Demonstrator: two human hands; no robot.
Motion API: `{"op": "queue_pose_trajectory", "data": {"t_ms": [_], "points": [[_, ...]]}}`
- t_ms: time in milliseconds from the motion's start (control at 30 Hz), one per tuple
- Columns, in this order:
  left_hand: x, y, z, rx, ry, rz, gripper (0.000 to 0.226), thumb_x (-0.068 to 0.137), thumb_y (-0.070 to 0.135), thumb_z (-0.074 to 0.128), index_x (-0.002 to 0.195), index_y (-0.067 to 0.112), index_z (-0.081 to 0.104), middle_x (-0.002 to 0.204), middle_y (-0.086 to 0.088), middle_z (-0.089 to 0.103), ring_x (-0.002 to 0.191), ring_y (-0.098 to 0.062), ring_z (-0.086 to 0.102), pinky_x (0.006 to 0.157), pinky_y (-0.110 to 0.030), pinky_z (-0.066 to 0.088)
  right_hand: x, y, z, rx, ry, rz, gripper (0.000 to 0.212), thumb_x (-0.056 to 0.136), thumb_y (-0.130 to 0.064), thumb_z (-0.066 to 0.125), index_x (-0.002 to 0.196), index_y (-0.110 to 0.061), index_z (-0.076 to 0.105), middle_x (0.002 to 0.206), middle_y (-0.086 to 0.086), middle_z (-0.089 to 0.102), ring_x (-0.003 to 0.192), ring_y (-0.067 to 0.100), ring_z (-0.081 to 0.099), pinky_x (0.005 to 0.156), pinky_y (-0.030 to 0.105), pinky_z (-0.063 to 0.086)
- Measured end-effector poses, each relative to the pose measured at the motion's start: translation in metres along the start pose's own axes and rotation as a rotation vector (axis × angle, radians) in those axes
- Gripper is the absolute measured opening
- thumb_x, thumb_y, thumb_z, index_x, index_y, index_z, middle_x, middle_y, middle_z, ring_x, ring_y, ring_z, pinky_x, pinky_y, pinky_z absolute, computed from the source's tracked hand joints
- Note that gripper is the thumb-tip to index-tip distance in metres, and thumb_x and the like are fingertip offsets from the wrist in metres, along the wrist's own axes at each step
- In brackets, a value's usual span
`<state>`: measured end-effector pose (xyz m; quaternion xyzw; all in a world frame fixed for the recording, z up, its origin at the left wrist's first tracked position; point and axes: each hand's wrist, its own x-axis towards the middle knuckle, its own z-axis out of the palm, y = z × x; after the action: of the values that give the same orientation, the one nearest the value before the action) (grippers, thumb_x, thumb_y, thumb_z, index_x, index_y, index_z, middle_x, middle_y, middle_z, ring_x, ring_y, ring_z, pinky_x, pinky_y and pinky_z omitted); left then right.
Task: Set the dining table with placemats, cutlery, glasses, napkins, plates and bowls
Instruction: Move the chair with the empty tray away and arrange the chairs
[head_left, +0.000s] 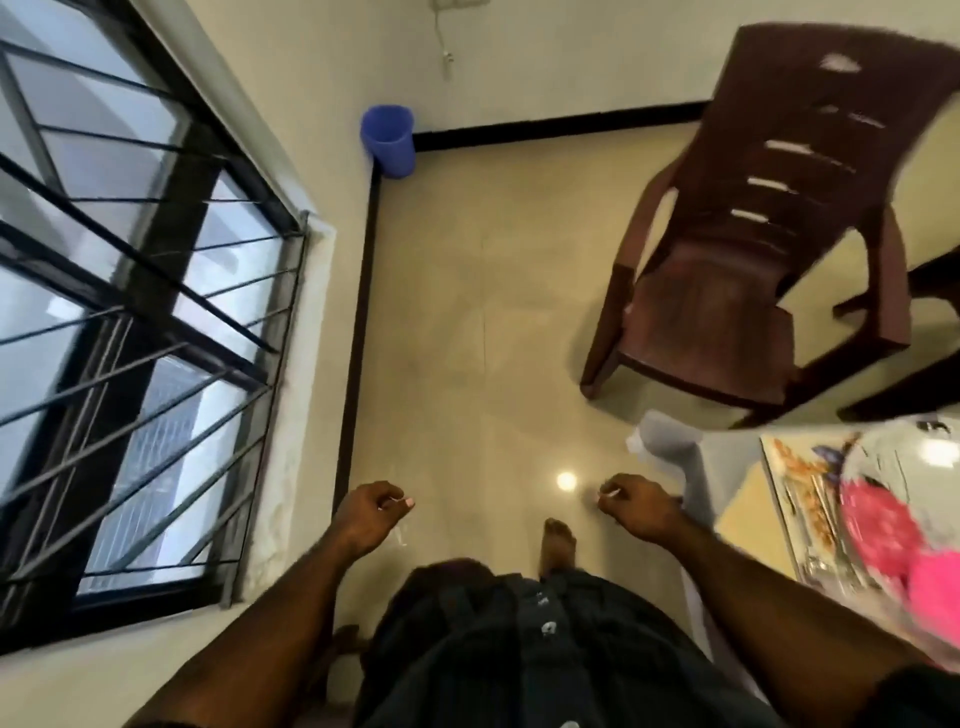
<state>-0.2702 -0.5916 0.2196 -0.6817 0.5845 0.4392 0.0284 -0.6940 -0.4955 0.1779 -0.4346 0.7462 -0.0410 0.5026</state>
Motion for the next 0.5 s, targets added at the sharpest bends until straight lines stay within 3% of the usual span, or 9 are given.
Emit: {"op": "queue_pose_trajectory", "data": {"t_ms": [100,200,267,367,500], "points": [[0.046,0.050,-0.050,-0.127,0.096,-0.029,0.021,0.095,0.039,0.076,0.103,0.019,0.076,0.093,0.001,0.076,0.085,-0.015,0.074,0.077,-0.031,0.060,0.073,-0.075,-0.074,-0.042,0.011,-0.057,0.031,0.092,-0.055,0.071,0.106,-0.029,0.068,0.090,-0.006,0.072,0.086,0.017,0.069,0.080,0.032,0.053],[0.106,0.093,-0.092,-0.261,0.154,-0.030,0.016,0.097,0.027,0.076,0.103,0.012,0.076,0.096,-0.006,0.075,0.087,-0.019,0.073,0.060,-0.014,0.052,0.150,-0.145,-0.138,-0.038,0.101,-0.136,0.029,0.092,-0.049,0.074,0.089,-0.020,0.070,0.076,-0.002,0.072,0.075,0.019,0.071,0.079,0.039,0.058],[0.165,0.112,-0.118,-0.265,0.167,-0.011,0.013,0.096,0.028,0.077,0.100,0.016,0.077,0.094,-0.003,0.076,0.087,-0.020,0.074,0.065,-0.020,0.056,0.206,-0.185,-0.172,-0.010,0.142,-0.147,0.035,0.091,-0.051,0.074,0.084,-0.017,0.069,0.071,0.001,0.072,0.073,0.022,0.072,0.076,0.041,0.059],[0.264,0.143,-0.157,-0.239,0.124,0.000,0.014,0.094,0.035,0.078,0.095,0.022,0.076,0.088,-0.002,0.076,0.083,-0.018,0.075,0.079,-0.039,0.062,0.272,-0.232,-0.208,0.019,0.190,-0.116,0.028,0.094,-0.045,0.073,0.088,-0.018,0.070,0.078,-0.002,0.072,0.079,0.021,0.070,0.077,0.035,0.055],[0.364,0.199,-0.205,-0.108,0.017,0.094,0.019,0.093,0.047,0.076,0.090,0.028,0.074,0.089,0.004,0.075,0.083,-0.015,0.073,0.085,-0.044,0.062,0.316,-0.260,-0.239,0.088,0.152,-0.021,0.023,0.094,-0.046,0.072,0.099,-0.023,0.070,0.094,-0.002,0.073,0.085,0.021,0.071,0.084,0.042,0.060]]}}
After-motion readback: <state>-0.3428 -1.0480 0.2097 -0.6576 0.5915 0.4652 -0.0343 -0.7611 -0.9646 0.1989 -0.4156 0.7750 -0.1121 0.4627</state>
